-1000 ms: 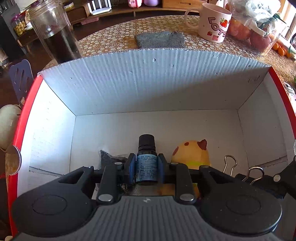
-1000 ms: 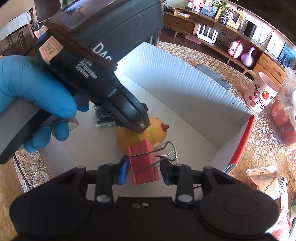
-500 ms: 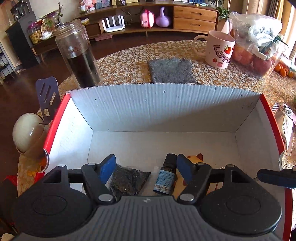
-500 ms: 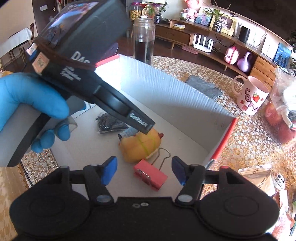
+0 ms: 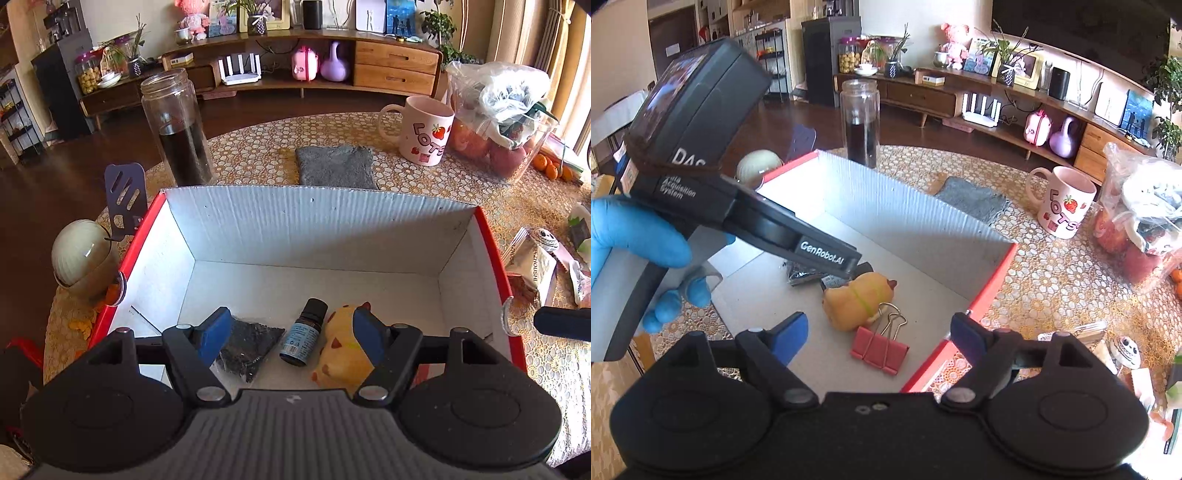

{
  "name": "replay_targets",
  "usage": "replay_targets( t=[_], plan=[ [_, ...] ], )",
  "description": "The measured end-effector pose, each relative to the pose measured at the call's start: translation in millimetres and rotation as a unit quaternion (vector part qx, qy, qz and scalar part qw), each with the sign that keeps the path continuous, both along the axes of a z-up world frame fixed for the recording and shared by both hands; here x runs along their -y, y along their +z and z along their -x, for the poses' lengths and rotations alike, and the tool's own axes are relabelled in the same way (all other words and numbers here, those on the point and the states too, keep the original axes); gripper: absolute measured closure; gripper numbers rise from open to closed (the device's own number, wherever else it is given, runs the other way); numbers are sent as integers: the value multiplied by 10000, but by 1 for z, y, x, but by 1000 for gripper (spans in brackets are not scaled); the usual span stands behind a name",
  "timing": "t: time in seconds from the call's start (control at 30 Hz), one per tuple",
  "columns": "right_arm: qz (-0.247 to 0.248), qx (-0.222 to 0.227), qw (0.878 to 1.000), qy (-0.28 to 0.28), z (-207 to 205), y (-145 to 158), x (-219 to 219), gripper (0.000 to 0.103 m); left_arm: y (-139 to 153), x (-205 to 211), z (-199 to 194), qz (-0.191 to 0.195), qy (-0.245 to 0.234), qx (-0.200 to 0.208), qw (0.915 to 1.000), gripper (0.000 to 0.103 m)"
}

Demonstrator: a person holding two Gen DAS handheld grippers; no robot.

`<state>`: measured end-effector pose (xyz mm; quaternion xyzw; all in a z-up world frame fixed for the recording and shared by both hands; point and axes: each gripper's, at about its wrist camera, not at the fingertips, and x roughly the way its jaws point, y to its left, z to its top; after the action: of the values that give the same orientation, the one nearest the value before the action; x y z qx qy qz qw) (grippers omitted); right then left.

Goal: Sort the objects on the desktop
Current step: 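Withdraw both tools from the shoebox toward the table clutter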

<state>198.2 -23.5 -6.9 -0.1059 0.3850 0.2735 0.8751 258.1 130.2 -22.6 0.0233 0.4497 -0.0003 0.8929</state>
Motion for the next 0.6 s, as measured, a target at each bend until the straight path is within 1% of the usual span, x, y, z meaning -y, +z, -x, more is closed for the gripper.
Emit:
replay_targets(
  t=[0.1,0.17,0.23,0.4,0.5,0.6],
  plan=[
    [-112,81,9999,-16,9,9,10,17,7,4,11,84,32,91,9999,31],
    [-147,155,9998,14,15,14,18,14,12,8,20,164,42,180,9997,31],
    [-162,258,9995,38,21,20,25,12,17,12,28,206,49,275,9994,28],
    [-316,369,9988,-51,33,31,48,10,28,25,47,61,27,514,9987,27],
    [-445,416,9981,-132,41,37,64,9,33,31,57,82,59,598,9982,23],
    [-532,476,9973,-197,48,43,78,8,35,39,68,80,35,647,9979,21]
  ],
)
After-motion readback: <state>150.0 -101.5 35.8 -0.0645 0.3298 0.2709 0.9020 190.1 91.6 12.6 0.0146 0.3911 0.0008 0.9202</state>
